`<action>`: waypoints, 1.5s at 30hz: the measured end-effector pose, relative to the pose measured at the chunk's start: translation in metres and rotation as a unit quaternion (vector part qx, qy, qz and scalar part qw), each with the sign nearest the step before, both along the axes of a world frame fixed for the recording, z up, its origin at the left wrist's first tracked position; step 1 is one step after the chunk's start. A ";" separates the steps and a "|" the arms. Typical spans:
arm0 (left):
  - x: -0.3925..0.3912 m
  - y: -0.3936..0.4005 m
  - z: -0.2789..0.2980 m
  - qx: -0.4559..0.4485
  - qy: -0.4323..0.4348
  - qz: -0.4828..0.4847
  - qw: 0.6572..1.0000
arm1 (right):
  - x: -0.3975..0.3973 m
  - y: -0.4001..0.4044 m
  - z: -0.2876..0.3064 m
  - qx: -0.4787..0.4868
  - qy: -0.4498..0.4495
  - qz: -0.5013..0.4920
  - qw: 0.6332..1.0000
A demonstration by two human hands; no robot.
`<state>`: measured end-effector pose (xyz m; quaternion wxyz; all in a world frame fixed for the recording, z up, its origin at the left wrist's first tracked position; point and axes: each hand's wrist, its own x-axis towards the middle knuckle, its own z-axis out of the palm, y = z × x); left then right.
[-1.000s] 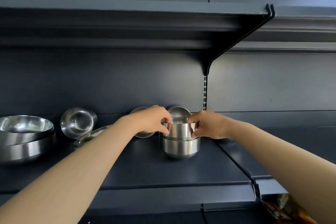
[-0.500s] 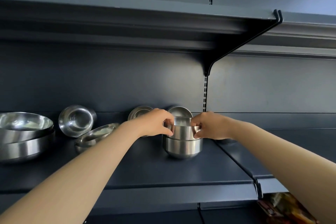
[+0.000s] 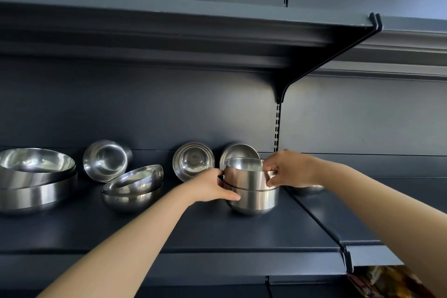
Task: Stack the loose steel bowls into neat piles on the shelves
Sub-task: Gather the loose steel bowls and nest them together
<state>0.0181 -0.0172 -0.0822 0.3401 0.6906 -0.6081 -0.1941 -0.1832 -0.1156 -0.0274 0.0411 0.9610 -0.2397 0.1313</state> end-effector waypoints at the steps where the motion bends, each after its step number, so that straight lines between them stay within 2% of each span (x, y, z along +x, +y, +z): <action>1: -0.004 -0.002 0.000 -0.004 0.000 0.002 1.000 | -0.005 0.000 0.001 -0.002 0.009 -0.004 1.000; 11: -0.054 -0.021 -0.009 -0.040 0.015 -0.046 0.998 | -0.063 0.003 0.014 -0.014 0.080 -0.068 0.994; 17: -0.057 -0.022 -0.011 -0.030 -0.002 -0.077 0.997 | -0.061 0.029 0.029 0.008 0.137 -0.119 0.983; 19: -0.048 -0.015 -0.011 -0.026 -0.032 -0.078 0.996 | -0.051 0.044 0.038 0.015 0.108 -0.120 0.987; 23: -0.004 0.010 -0.017 -0.050 -0.136 -0.044 0.989 | -0.001 0.074 0.042 -0.029 -0.001 -0.060 0.998; 27: 0.037 0.032 -0.020 -0.065 -0.214 -0.028 0.974 | 0.062 0.092 0.021 -0.012 -0.029 -0.018 0.999; 34: 0.073 0.033 -0.025 -0.059 -0.236 0.002 0.970 | 0.113 0.084 -0.009 0.026 -0.027 -0.036 0.999; 45: 0.099 0.029 -0.029 -0.059 -0.280 0.046 0.957 | 0.142 0.039 -0.029 0.034 -0.131 -0.095 0.986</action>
